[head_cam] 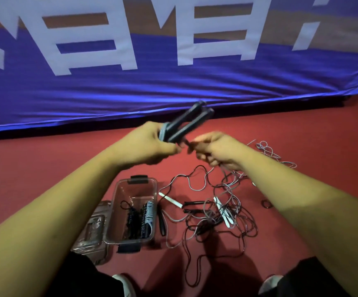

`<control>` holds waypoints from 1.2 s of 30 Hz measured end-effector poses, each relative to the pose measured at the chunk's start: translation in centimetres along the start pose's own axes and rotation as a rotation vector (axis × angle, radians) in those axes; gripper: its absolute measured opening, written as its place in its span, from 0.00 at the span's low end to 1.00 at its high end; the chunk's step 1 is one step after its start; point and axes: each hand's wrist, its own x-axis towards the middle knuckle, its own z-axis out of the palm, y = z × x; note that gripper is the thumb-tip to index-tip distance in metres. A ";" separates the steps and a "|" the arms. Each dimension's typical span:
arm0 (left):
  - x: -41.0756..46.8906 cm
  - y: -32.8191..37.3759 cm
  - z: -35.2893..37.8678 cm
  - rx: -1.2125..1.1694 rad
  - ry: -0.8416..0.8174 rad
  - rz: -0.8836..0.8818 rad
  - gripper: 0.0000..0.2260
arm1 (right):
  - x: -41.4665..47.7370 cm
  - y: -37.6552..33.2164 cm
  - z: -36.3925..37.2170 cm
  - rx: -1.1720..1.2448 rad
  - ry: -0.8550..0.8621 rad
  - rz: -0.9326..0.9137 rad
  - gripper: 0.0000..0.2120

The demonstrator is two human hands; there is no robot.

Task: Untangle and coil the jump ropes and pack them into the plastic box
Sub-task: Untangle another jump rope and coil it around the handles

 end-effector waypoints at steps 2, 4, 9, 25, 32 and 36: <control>0.6 -0.9 -1.3 -0.081 0.145 -0.090 0.06 | -0.1 0.9 1.0 0.047 -0.141 0.130 0.11; 1.1 -2.2 -2.5 -0.063 0.229 -0.192 0.05 | 0.0 1.4 2.2 0.039 -0.174 0.152 0.11; 2.1 -5.9 -4.2 0.262 0.349 -0.364 0.03 | -0.8 0.5 5.6 -0.187 -0.140 0.005 0.12; 2.4 -5.8 3.3 1.219 -0.279 -0.189 0.06 | -1.8 -2.3 1.6 -0.833 0.086 -0.299 0.07; 1.2 -3.4 3.2 0.905 -0.350 0.187 0.09 | -2.1 -1.6 -1.1 -0.577 0.036 -0.240 0.07; -0.2 -1.9 2.6 0.337 -0.211 0.180 0.13 | -2.3 -1.2 -0.1 -0.156 0.006 -0.134 0.05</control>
